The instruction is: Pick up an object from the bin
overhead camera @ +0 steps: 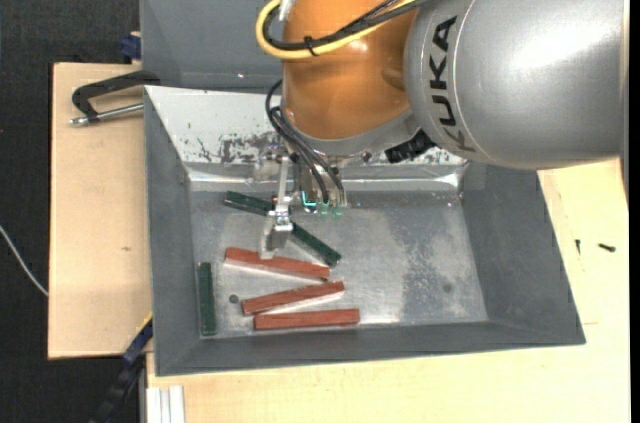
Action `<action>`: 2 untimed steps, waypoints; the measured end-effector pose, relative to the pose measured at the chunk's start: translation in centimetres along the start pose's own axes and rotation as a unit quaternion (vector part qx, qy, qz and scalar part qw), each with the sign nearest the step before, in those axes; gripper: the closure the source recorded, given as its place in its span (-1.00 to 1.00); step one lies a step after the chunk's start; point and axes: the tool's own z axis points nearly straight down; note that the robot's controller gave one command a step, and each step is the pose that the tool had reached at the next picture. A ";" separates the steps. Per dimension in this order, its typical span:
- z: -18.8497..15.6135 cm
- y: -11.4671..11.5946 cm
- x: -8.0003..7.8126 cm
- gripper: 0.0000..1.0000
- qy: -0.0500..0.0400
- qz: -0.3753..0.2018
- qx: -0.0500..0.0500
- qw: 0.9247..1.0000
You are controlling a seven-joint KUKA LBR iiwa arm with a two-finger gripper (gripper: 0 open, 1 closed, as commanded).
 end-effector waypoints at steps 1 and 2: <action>-0.5 -0.1 -0.2 -1.00 -0.004 0.002 -0.001 1.000; 2.1 -0.5 0.2 -1.00 -0.007 -0.039 -0.001 0.999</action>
Offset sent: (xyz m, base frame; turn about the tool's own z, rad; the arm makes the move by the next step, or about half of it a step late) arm -0.0253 -0.0258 -0.1492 -0.4214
